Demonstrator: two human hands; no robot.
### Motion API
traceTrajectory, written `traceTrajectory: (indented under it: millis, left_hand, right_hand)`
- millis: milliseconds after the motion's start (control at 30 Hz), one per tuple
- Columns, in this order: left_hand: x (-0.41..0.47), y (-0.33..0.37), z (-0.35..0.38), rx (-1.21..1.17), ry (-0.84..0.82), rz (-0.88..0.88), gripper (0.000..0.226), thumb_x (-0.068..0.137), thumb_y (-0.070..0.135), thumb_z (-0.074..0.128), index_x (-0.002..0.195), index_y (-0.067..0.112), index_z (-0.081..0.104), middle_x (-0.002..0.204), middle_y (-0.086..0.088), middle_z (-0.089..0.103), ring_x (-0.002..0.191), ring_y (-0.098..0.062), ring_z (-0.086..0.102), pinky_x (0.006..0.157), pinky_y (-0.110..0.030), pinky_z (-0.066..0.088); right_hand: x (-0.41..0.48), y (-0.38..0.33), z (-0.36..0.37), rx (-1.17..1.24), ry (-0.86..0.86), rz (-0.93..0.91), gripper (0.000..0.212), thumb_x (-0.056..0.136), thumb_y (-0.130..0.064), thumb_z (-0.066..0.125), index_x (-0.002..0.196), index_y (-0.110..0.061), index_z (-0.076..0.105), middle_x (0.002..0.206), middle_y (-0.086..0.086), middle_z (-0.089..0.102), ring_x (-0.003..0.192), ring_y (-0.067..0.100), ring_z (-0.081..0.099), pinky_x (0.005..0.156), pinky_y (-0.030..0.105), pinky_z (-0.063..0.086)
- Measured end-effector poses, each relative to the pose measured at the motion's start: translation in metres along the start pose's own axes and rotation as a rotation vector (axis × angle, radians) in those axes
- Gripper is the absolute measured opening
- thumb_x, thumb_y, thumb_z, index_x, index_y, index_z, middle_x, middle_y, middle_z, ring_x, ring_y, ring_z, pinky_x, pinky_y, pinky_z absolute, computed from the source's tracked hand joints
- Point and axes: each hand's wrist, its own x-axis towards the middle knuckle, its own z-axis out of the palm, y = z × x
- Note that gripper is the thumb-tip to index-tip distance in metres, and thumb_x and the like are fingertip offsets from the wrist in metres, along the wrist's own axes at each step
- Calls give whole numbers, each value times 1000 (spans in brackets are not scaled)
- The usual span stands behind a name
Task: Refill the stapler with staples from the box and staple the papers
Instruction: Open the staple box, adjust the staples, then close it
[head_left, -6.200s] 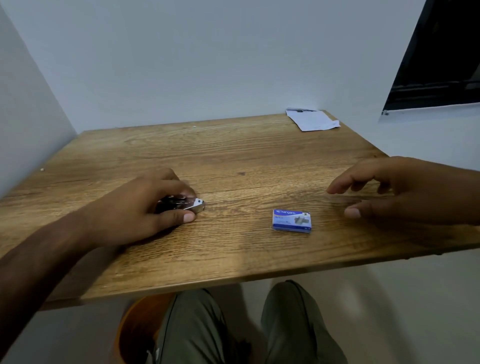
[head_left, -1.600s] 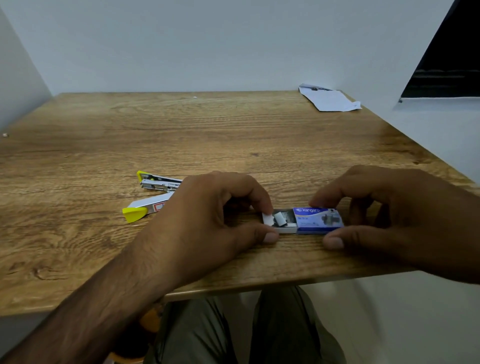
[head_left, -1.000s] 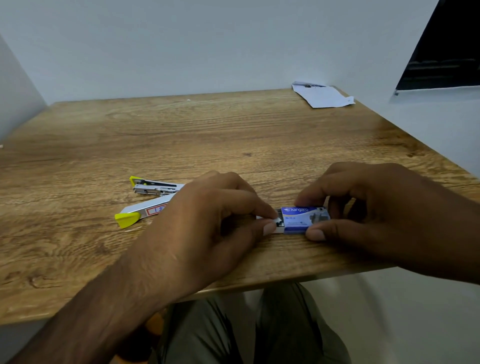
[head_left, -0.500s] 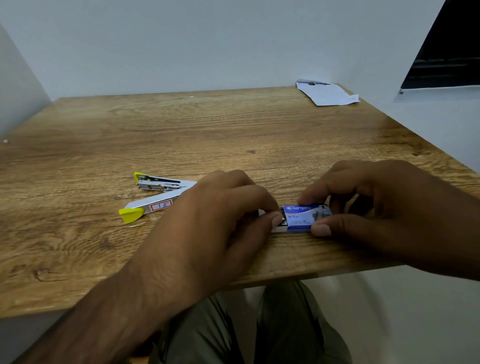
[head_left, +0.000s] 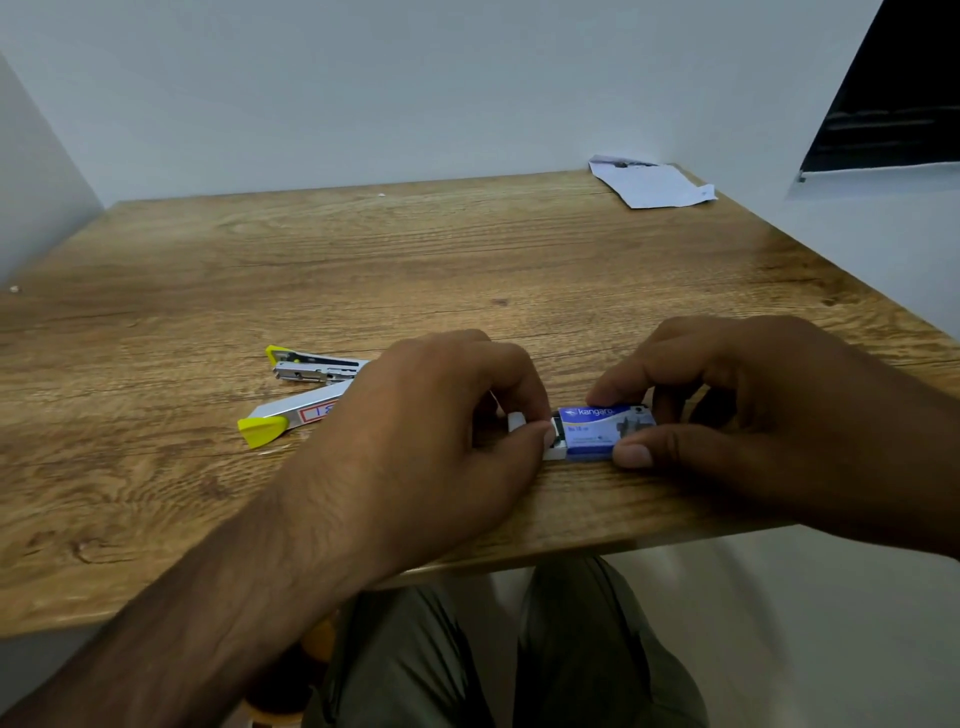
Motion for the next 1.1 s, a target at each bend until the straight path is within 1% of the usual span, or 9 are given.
traceTrajectory:
  millis: [133, 200, 333, 400, 533, 667, 900, 1000, 1100]
  left_hand:
    - [8, 4, -4, -14, -71, -91, 4, 80, 36, 74, 77, 34, 72, 71, 14, 64, 69, -3, 60, 65, -25, 43]
    - [11, 5, -5, -29, -98, -117, 5, 80, 33, 75, 76, 34, 73, 67, 15, 64, 65, -3, 61, 64, -24, 44]
    - [13, 7, -5, -24, -127, -147, 7, 80, 32, 76, 74, 33, 71, 56, 20, 58, 55, 0, 56, 58, -20, 38]
    - [13, 7, -5, -26, -134, -150, 6, 80, 33, 75, 76, 33, 71, 57, 21, 58, 54, 1, 55, 56, -18, 37]
    - [9, 6, -5, -23, -136, -133, 7, 81, 30, 71, 84, 36, 70, 60, 27, 60, 56, 3, 55, 56, -16, 36]
    - [8, 1, -6, -34, -122, -131, 8, 80, 31, 76, 85, 37, 75, 60, 14, 66, 57, 1, 59, 60, -22, 45]
    - [9, -1, -9, -51, -100, -148, 5, 76, 36, 78, 74, 32, 76, 63, 9, 72, 60, -4, 65, 66, -34, 57]
    - [10, -2, -10, -36, -116, -156, 6, 77, 36, 78, 74, 31, 76, 61, 10, 69, 58, -3, 62, 63, -31, 54]
    - [12, 0, -9, -22, -123, -172, 8, 77, 37, 77, 73, 31, 75, 57, 11, 65, 51, 1, 56, 58, -22, 43]
  right_hand:
    - [-1, -5, 1, 8, 13, 7, 46, 66, -59, 60, 109, -48, 69, 91, -24, 63, 87, -1, 61, 77, 35, 57]
    - [-1, -8, 2, 0, -3, 16, 46, 67, -56, 60, 111, -47, 69, 92, -24, 62, 86, -1, 60, 79, 33, 56]
    - [-2, -10, 3, -14, 8, 18, 48, 66, -56, 56, 112, -46, 69, 93, -23, 62, 85, 0, 59, 79, 34, 55]
    - [-2, -10, 5, -22, 14, 15, 48, 68, -56, 56, 113, -47, 69, 95, -23, 62, 85, 0, 58, 78, 34, 54]
    - [-1, -10, 6, -20, 4, 1, 45, 70, -56, 56, 113, -51, 67, 95, -24, 61, 85, -2, 57, 76, 29, 52]
    - [0, -8, 6, -5, 11, -6, 45, 68, -58, 57, 111, -51, 67, 95, -25, 62, 87, -4, 58, 76, 28, 53]
    - [0, -4, 7, 26, 28, -23, 43, 68, -59, 61, 110, -51, 68, 92, -25, 64, 89, -4, 60, 76, 34, 56]
    - [1, -3, 6, 20, 24, -35, 43, 69, -60, 60, 111, -51, 68, 92, -26, 64, 90, -4, 60, 75, 34, 56]
    - [2, -3, 6, 15, 23, -47, 43, 69, -60, 60, 111, -50, 68, 93, -26, 64, 90, -4, 59, 75, 35, 56]
